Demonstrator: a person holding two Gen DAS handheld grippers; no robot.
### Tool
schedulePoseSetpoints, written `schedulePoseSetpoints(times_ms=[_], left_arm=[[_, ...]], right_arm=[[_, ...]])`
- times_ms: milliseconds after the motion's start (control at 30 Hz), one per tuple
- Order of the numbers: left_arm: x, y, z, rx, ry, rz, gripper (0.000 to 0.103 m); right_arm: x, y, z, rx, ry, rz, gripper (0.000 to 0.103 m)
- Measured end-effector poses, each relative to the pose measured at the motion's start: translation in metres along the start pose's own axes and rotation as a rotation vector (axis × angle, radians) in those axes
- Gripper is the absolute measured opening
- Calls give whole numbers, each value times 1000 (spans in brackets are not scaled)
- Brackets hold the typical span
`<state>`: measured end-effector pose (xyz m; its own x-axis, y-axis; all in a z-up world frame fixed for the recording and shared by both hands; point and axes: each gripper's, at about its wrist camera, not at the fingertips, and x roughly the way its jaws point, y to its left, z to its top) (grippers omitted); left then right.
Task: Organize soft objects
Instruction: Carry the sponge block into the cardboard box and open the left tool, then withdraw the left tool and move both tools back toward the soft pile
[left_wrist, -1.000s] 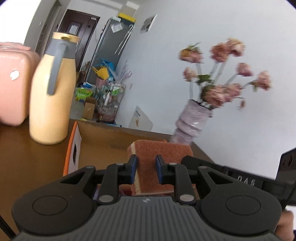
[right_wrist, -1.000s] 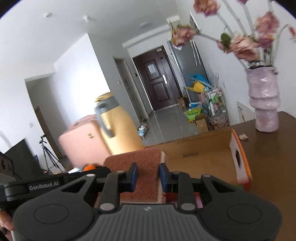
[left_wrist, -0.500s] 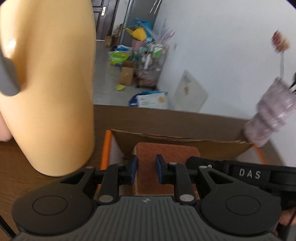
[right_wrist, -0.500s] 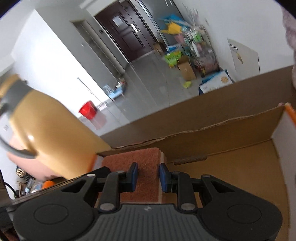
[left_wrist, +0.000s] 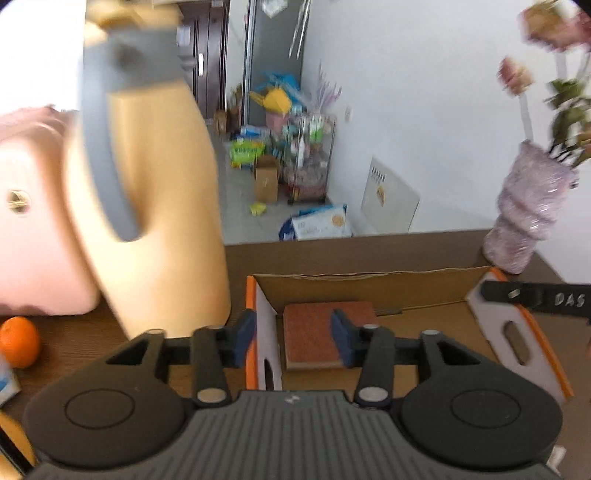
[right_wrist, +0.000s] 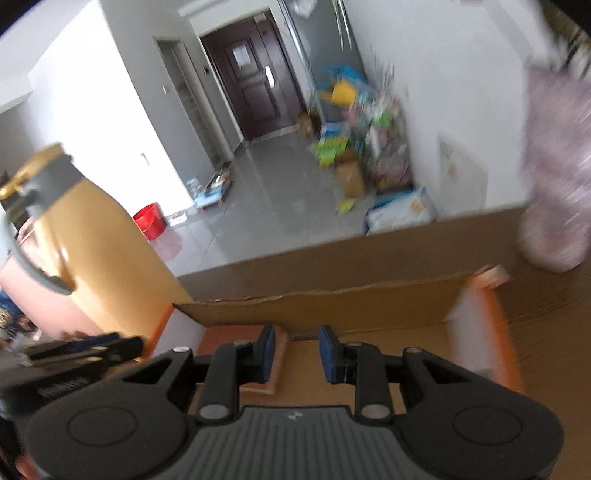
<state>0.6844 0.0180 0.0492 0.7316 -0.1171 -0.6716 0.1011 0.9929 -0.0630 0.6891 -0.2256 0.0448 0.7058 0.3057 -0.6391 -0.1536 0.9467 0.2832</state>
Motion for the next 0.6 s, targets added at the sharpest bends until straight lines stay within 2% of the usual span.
schedulePoseSetpoints(times_ms=[33,100,133,167,200,233,367,433,467,600], left_arm=[[-15,-1,-2,8,-18,1,58],[-48,-2,-16,12,-70,-4,59],[-62,-3,-26,18,-90,-7,65],[-76,-3,-36,22,-106,-1,77],[-90,-4,-47,29,-126,9,81],[-105,-6,-56,36,-151,19,83],[-155,-16,-86,36,-297,66,88],[-176,-23,-99,51,-347,82,94],[-186,-26,-104,55,-366,81,97],[-219,-41,-131,63,-465,111,98]], right_arm=[[-22,-1,-4,-38,-32,-40,29],[-60,-2,-18,-111,-70,-98,32],[-77,-3,-24,-139,-89,-114,37],[-96,-4,-31,-164,-114,-132,41],[-112,-4,-39,-180,-141,-148,47],[-130,-6,-47,-186,-174,-166,55],[-176,-12,-76,-162,-258,-171,69],[-194,-8,-94,-178,-309,-170,81],[-200,-5,-101,-191,-336,-177,81],[-227,5,-134,-230,-430,-188,84]])
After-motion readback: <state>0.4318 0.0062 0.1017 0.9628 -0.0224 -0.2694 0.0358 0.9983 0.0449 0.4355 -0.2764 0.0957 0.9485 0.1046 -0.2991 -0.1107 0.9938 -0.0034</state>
